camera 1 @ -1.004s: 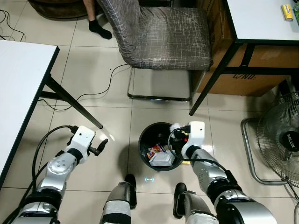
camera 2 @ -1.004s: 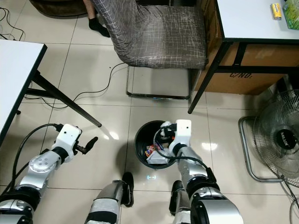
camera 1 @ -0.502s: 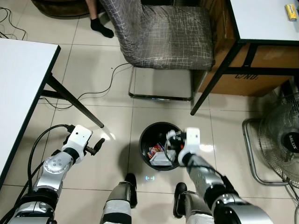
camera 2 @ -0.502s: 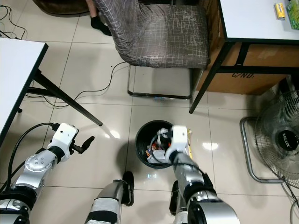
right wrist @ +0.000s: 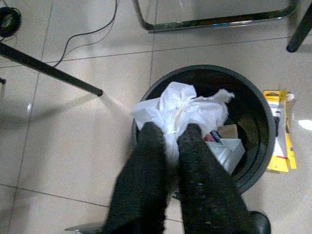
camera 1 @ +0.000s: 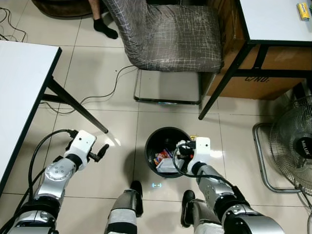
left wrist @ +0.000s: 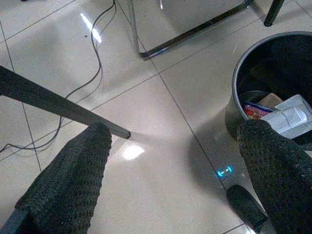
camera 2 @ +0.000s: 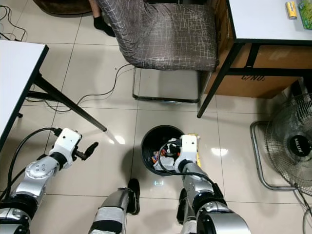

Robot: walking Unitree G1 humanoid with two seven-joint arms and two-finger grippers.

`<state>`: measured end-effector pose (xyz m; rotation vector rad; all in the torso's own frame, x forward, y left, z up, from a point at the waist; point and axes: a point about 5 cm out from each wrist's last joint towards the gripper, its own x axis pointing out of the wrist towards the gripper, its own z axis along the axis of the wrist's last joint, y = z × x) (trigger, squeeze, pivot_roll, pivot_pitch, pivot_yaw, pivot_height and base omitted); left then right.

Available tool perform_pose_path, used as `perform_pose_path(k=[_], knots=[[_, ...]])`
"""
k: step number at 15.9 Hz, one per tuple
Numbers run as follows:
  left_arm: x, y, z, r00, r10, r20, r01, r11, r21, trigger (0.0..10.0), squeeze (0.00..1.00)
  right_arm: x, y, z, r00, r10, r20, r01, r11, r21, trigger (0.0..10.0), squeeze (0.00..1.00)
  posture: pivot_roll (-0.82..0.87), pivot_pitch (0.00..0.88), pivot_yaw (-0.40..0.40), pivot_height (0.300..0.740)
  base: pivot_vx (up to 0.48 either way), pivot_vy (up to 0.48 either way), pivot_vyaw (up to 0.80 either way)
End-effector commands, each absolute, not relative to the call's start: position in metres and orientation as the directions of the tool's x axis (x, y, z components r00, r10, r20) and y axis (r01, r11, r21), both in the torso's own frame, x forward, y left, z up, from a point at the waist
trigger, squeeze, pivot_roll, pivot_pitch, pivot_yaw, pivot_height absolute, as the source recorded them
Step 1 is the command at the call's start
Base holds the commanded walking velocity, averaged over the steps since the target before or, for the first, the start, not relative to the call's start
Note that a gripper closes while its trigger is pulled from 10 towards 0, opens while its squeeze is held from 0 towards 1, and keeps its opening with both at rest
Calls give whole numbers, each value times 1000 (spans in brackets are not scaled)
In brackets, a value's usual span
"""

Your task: Picking trash to rubbish bin

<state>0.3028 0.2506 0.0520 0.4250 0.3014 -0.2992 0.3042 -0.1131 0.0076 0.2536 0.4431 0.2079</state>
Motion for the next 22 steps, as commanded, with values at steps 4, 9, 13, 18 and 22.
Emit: perform_pose_path(k=[4, 9, 13, 18, 22], knots=[[292, 259, 42, 897, -195, -396, 346, 868, 356, 10000, 451, 291, -122, -7, 869, 206, -451, -85, 958, 273, 10000, 1000, 372, 416, 48, 740, 0, 0, 0], [290, 264, 42, 897, -183, -403, 340, 867, 365, 10000, 447, 295, -127, -3, 889, 170, -426, -63, 965, 254, 10000, 1000, 375, 426, 51, 740, 0, 0, 0], [287, 269, 41, 895, -169, -413, 337, 862, 378, 10000, 447, 297, -129, -1, 894, 162, -417, -59, 967, 248, 10000, 1000, 378, 437, 59, 740, 0, 0, 0], [285, 271, 41, 898, -158, -410, 329, 860, 390, 10000, 451, 298, -126, 1, 899, 167, -404, -67, 966, 249, 10000, 1000, 382, 441, 58, 740, 0, 0, 0], [283, 276, 42, 900, -144, -412, 323, 854, 407, 10000, 447, 295, -124, -1, 899, 163, -407, -64, 967, 246, 10000, 1000, 393, 451, 64, 740, 0, 0, 0]])
